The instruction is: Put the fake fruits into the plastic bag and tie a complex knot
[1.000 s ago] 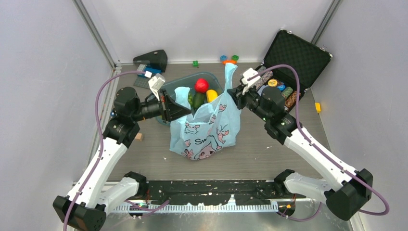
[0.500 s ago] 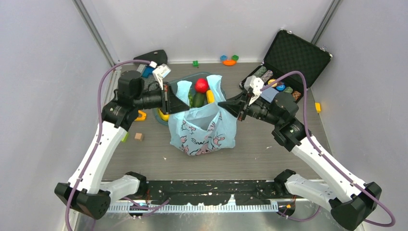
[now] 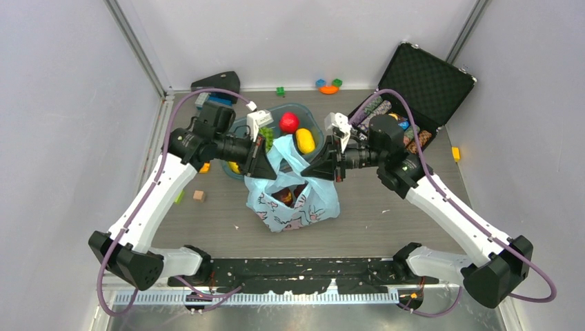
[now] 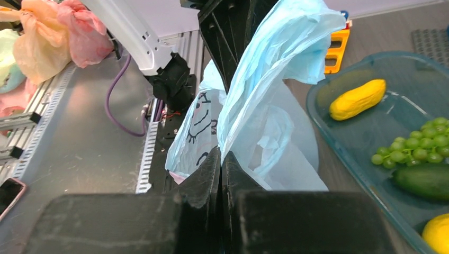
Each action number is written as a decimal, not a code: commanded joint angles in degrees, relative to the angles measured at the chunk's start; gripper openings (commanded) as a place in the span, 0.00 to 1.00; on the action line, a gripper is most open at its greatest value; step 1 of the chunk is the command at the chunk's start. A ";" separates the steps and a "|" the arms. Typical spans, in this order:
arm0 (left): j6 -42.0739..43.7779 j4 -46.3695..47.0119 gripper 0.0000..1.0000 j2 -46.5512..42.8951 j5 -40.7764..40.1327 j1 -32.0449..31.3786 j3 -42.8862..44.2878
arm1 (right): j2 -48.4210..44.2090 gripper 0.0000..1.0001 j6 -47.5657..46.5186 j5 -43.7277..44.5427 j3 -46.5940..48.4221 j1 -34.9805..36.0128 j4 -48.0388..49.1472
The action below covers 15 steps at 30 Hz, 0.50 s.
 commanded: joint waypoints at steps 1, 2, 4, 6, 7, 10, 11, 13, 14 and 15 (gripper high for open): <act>3.42 -2.76 0.00 0.77 0.13 -1.23 3.27 | 1.22 0.05 -2.18 -3.53 3.31 0.87 -3.13; 3.60 -3.03 0.00 1.01 0.09 -1.50 3.52 | 1.46 0.05 -2.28 -3.61 3.48 0.95 -3.29; 3.64 -3.61 0.00 1.61 -0.39 -1.81 3.98 | 2.12 0.05 -2.69 -3.87 4.00 1.32 -4.08; 3.64 -4.19 0.00 2.24 -0.15 -1.95 4.50 | 2.72 0.05 -3.54 -3.97 4.64 1.90 -5.16; 4.43 -4.35 0.00 2.40 0.18 -2.12 4.67 | 3.16 0.05 -4.07 -3.96 4.85 2.21 -6.08; 6.63 -5.25 0.00 2.42 0.53 -2.68 5.01 | 3.96 0.05 -4.55 -3.83 5.44 2.37 -7.19; 7.23 -5.57 0.03 2.31 0.71 -2.84 5.01 | 4.19 0.05 -4.59 -3.76 5.47 2.41 -7.25; 8.32 -5.77 0.10 1.47 0.75 -3.13 4.57 | 4.42 0.05 -4.60 -3.62 5.57 2.43 -7.22; 8.73 -5.75 0.14 0.91 0.89 -3.16 4.35 | 4.46 0.05 -4.60 -3.60 5.64 2.43 -7.23; 9.28 -5.77 0.17 0.46 1.16 -3.24 4.13 | 4.60 0.05 -4.60 -3.60 5.66 2.43 -7.23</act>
